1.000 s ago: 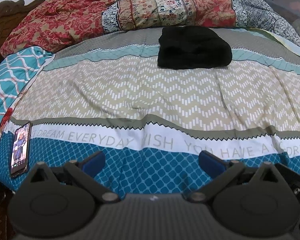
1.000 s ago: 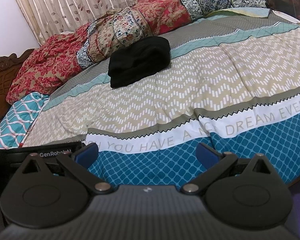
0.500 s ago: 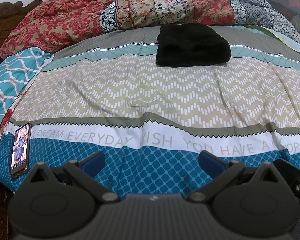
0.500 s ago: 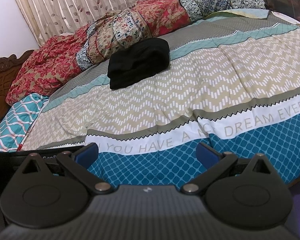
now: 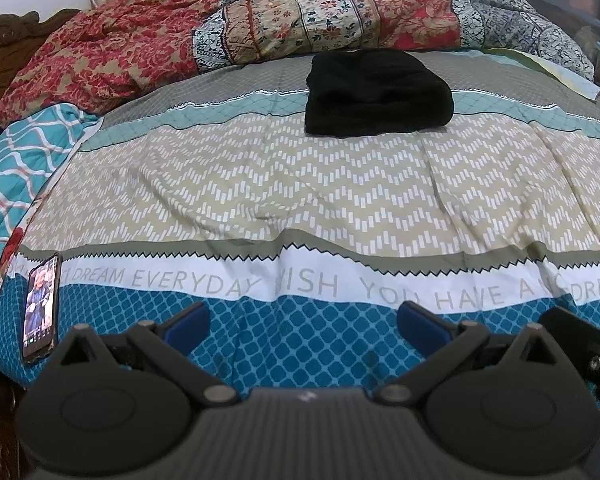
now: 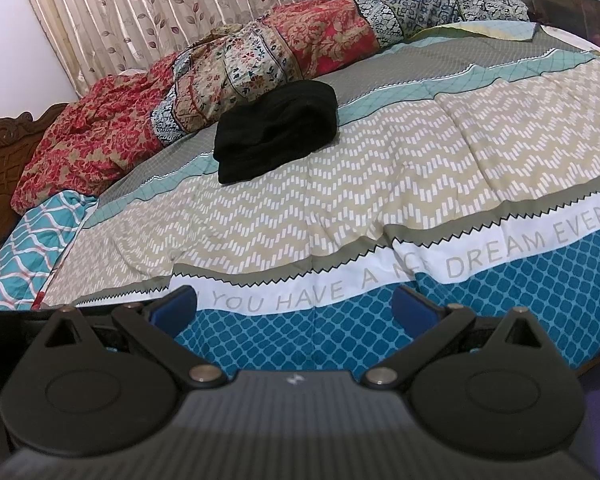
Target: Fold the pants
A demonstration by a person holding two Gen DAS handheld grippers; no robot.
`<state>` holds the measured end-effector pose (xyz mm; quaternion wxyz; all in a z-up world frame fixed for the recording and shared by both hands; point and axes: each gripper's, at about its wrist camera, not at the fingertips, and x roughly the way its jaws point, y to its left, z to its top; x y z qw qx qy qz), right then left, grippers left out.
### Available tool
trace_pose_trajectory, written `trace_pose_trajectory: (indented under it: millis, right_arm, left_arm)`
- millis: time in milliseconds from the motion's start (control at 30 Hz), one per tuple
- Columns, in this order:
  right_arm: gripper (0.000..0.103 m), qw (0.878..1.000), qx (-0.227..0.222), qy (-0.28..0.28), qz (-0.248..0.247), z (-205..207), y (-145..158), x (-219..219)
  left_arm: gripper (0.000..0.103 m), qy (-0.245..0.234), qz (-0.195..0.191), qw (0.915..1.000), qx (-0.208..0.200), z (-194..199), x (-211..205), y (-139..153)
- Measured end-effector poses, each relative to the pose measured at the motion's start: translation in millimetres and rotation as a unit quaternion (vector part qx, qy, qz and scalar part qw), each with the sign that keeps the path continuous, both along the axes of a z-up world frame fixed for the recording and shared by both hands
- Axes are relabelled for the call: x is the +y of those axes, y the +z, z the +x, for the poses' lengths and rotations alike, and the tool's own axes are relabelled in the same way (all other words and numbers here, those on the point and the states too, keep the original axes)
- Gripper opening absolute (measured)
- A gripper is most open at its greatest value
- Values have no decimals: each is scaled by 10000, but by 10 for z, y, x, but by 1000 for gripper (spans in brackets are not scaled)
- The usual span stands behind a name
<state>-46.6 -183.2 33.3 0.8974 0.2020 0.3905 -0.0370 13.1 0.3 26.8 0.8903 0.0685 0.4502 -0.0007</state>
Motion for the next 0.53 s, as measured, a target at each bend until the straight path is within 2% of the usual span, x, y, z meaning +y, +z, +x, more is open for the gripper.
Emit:
trace_pose_trajectory:
  millis: [533]
  right_arm:
    - [103,9999,-108,-7,-82,-4,27,3]
  left_arm:
    - [103,-260,-23,9996,-117,-19,-63,23]
